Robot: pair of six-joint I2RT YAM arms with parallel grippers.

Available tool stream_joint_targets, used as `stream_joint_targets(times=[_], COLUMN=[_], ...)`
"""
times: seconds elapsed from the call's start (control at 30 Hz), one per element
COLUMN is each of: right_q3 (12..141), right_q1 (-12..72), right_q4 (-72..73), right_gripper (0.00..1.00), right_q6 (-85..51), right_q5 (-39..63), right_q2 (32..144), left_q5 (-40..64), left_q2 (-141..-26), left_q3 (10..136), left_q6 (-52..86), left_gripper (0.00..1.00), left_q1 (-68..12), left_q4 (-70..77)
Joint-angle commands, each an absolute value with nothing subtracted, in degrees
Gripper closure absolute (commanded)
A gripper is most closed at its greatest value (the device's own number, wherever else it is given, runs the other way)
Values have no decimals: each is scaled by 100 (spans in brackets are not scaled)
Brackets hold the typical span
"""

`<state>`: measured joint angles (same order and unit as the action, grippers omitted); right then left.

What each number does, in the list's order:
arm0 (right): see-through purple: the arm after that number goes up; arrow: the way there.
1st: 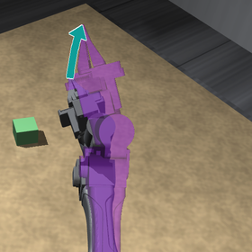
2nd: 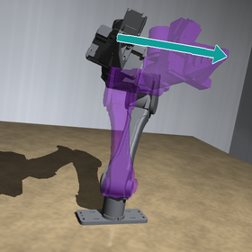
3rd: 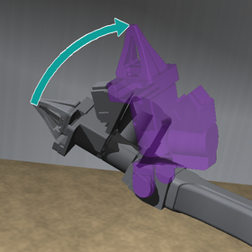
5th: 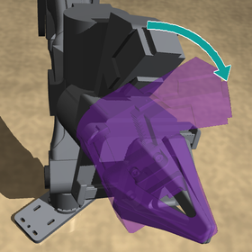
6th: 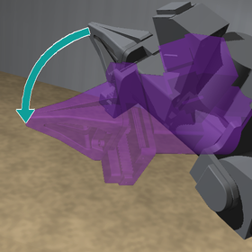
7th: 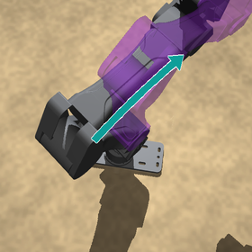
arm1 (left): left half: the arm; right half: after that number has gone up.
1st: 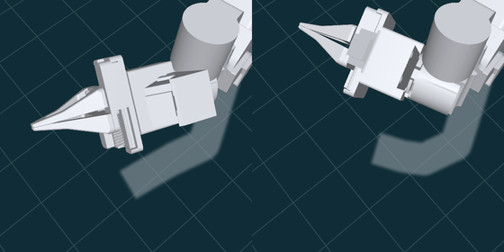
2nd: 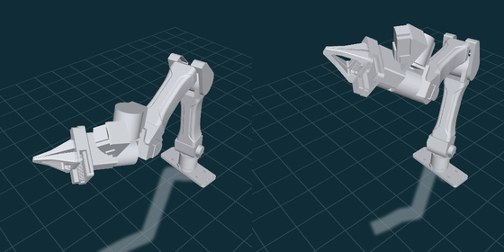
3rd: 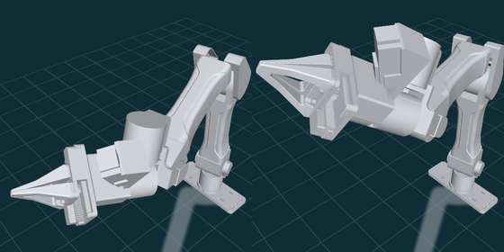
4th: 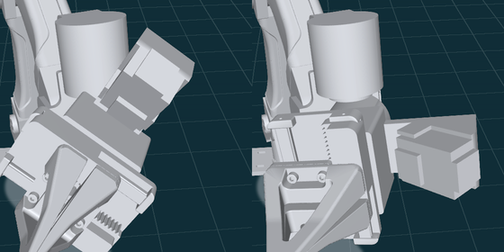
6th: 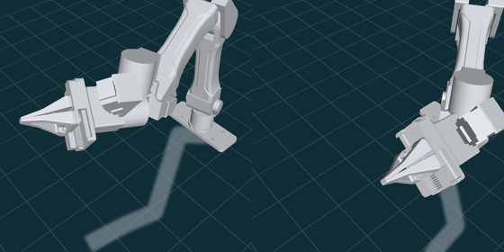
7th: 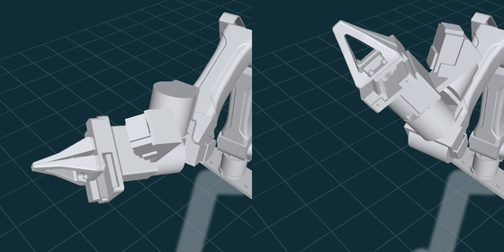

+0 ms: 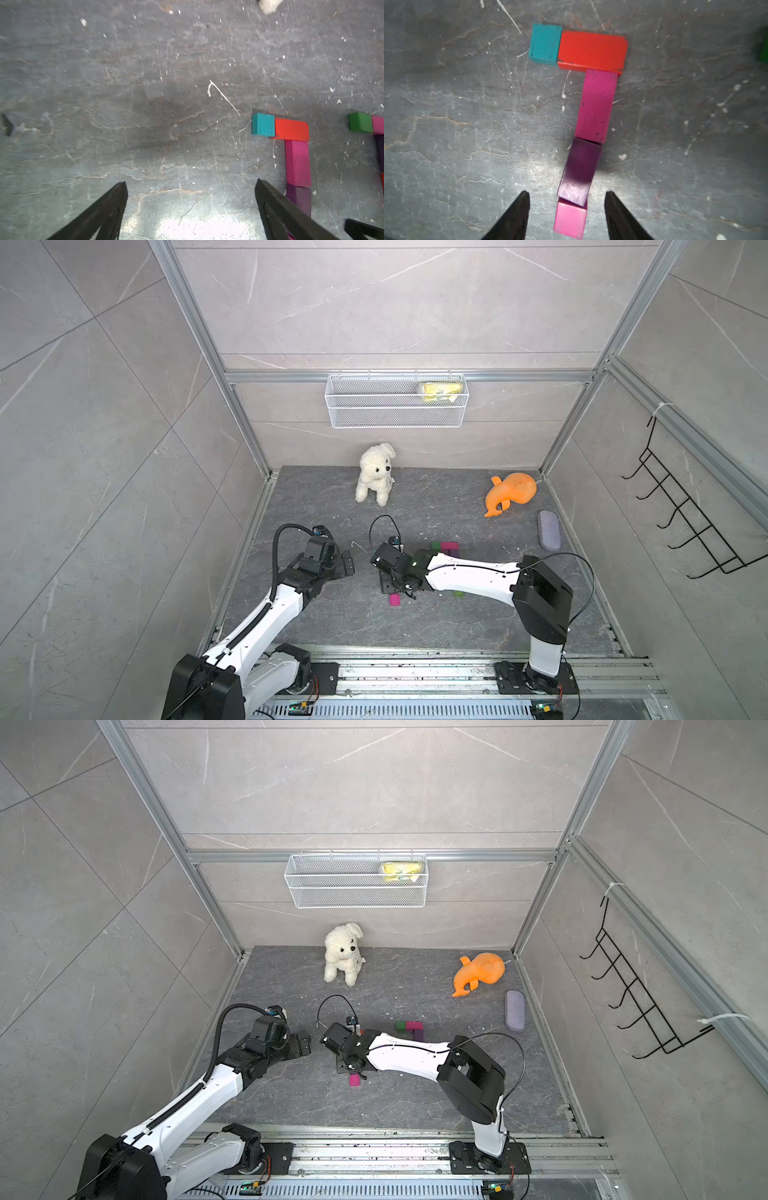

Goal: Assemble the number 7 with building blocks
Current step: Adjust the building block at the center of the board.

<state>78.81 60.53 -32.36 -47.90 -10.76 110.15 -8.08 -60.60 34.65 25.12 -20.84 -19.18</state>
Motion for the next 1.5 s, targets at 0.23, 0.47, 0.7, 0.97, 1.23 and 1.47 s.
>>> stream_joint_targets(times=[0.23,0.47,0.7,0.97,1.23,1.47], right_q3=[8339,8558,8521,8600,8667,8756], right_q1=[6091,6082,6049,5952,5885,5880], right_q4=[-3720,-3885,-3988,-3995,-4003,-4070], right_gripper=[41,42,43,44,48,48], right_q6=[-4966,-4957,-5010,-4966,-4870,-4838], right_q5=[-977,-1057,-1177,-1108,-1073,-1068], right_q2=[11516,11765,11734,11854,11940,12027], left_q5=[-483,-450,-431,-431,-439,-444], left_q2=[-5972,-5952,-5950,-5941,-5933,-5950], left_q3=[3408,3385,3371,3364,3348,3366], left_q6=[2479,2481,2476,2468,2465,2473], left_gripper=[0,0,0,0,0,0], left_q1=[-2039,-2030,-2031,-2022,-2013,-2017], left_q4=[-1718,-1714,-1696,-1687,-1679,-1689])
